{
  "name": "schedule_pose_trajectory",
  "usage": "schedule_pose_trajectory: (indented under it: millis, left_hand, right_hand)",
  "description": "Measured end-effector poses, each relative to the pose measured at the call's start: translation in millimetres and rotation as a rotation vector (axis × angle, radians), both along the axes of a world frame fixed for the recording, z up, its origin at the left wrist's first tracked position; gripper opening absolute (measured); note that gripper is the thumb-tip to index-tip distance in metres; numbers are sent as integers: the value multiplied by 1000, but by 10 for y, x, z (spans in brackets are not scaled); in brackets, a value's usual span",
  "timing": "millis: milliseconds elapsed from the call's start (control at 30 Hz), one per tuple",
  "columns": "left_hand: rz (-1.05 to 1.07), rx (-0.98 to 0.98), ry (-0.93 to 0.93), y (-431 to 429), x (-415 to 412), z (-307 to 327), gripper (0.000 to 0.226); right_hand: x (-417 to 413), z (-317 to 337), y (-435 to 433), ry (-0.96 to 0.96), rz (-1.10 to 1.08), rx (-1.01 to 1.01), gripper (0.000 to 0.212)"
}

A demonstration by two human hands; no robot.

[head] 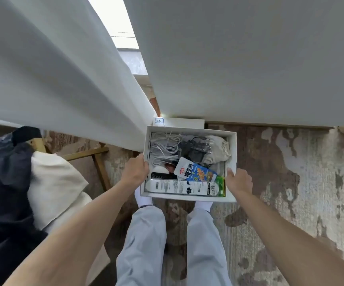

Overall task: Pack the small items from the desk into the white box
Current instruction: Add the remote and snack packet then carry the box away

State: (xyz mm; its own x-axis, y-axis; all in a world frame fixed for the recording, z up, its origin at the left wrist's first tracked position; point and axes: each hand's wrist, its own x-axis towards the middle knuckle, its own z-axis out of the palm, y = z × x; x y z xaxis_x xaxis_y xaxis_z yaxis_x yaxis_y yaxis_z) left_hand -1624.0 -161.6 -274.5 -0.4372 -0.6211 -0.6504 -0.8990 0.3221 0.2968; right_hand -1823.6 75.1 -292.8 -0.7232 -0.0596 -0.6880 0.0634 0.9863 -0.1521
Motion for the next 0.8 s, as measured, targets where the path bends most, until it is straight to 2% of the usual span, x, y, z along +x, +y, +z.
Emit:
schedule_pose_trajectory:
  millis: [200, 400, 633, 800]
  left_hand:
    - [-65, -30, -57, -337, -257, -832, 21]
    - [87, -56, -44, -716, -533, -1660, 15]
    - [194, -95, -67, -892, -596, -2406, 16]
    - [244, 110, -30, -886, -588, -2480, 24]
  right_hand:
    - [-152, -809, -291, -15, -46, 51, 45]
    - [-521, -1612, -836, 66, -9, -2, 44]
    - [-550, -2352, -1087, 56, 9, -66, 37]
    - [-553, -2402, -1048, -44, 54, -177, 18]
